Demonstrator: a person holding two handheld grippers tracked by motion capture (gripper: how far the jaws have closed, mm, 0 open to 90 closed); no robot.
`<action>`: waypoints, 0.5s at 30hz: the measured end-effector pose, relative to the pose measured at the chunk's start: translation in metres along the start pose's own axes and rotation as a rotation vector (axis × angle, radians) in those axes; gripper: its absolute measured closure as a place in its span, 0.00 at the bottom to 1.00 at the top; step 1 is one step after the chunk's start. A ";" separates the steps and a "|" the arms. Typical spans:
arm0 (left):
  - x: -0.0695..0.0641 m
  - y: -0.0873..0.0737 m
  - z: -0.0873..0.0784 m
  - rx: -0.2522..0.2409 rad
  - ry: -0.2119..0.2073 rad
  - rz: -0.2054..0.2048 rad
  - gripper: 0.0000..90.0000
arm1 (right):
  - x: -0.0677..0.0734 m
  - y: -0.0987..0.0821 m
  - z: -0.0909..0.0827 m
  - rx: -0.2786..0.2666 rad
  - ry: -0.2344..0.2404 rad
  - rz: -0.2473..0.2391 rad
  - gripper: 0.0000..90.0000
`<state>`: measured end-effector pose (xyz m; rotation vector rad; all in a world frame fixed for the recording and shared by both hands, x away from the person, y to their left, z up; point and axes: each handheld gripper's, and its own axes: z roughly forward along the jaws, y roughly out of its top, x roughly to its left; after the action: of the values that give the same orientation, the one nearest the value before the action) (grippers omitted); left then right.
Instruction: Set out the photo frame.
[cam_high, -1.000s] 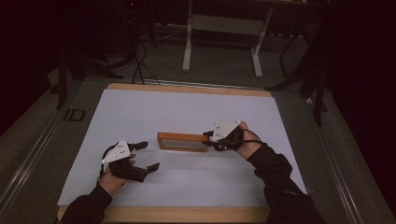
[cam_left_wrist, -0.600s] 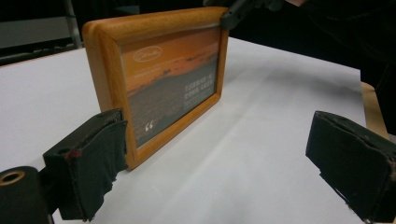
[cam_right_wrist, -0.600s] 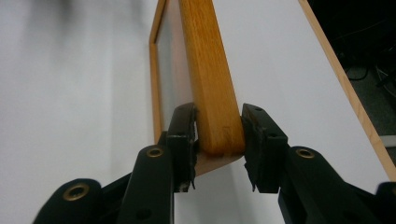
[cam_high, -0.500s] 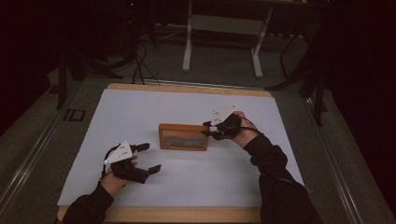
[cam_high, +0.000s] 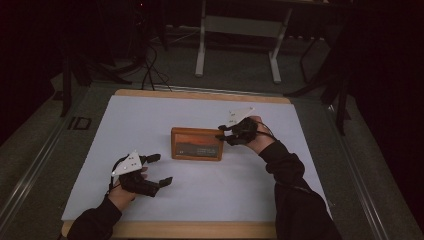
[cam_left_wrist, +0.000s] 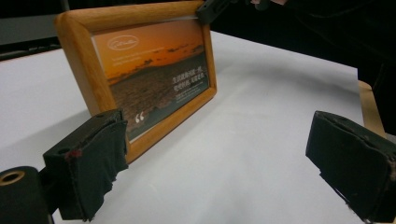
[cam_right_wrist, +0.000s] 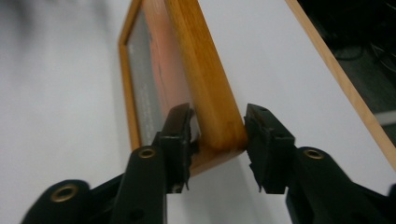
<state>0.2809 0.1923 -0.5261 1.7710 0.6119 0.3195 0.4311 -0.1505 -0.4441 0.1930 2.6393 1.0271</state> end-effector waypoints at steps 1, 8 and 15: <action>0.000 0.000 0.000 0.000 -0.001 -0.001 0.07 | -0.001 -0.001 0.000 0.008 -0.013 0.004 0.64; 0.001 0.000 0.001 0.000 -0.001 -0.003 0.07 | -0.005 -0.012 0.003 -0.012 -0.006 0.091 0.58; 0.000 -0.001 0.001 0.002 -0.002 -0.006 0.07 | -0.007 -0.021 0.004 -0.007 -0.025 0.113 0.60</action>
<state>0.2816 0.1918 -0.5272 1.7711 0.6159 0.3133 0.4388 -0.1646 -0.4594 0.3545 2.6274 1.0620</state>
